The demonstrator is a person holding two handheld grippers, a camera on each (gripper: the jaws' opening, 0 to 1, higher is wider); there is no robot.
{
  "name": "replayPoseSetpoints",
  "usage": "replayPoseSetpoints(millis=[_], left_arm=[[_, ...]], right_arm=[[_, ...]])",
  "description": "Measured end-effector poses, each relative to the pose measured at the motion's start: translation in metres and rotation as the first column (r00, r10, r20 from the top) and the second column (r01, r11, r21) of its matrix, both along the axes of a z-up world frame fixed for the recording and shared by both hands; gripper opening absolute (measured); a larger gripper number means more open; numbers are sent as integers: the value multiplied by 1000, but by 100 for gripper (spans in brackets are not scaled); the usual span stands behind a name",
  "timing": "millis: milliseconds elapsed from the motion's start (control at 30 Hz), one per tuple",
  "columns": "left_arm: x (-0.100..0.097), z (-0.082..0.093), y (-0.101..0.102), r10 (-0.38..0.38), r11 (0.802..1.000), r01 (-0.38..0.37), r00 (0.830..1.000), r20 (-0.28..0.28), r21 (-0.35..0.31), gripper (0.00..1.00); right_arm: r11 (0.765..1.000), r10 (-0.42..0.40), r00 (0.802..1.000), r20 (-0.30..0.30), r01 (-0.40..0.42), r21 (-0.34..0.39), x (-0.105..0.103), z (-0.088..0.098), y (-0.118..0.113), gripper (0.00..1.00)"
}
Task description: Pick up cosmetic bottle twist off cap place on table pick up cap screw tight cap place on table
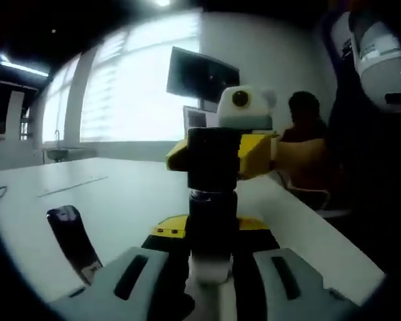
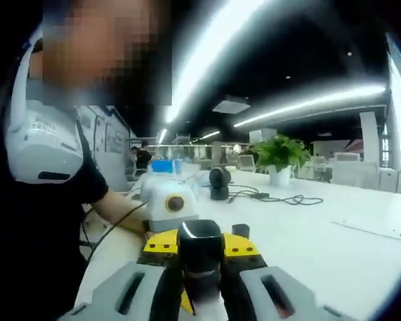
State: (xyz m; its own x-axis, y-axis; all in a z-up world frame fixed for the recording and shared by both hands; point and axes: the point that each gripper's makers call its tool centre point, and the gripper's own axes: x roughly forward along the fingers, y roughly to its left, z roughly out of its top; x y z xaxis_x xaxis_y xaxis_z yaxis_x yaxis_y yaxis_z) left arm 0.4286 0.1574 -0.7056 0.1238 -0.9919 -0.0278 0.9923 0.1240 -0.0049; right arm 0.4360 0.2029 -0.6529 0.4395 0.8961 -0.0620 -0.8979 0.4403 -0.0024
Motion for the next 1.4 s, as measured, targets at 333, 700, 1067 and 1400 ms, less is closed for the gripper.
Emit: replayPoseSetpoints(millis=[333, 700, 1067, 1400], left_arm=[[7, -1, 0, 109, 994, -109, 994, -4, 5, 13], [10, -1, 0, 152, 988, -152, 988, -9, 7, 14], [16, -1, 2, 204, 979, -204, 979, 5, 0, 14], [20, -1, 2, 223, 975, -223, 975, 6, 1, 14]], right_arm=[[985, -171, 985, 26, 170, 13, 6, 0, -6, 14], [960, -276, 961, 17, 275, 46, 9, 0, -13, 15], [918, -395, 919, 6, 395, 33, 15, 0, -13, 15], [834, -552, 833, 49, 551, 27, 17, 2, -16, 15]])
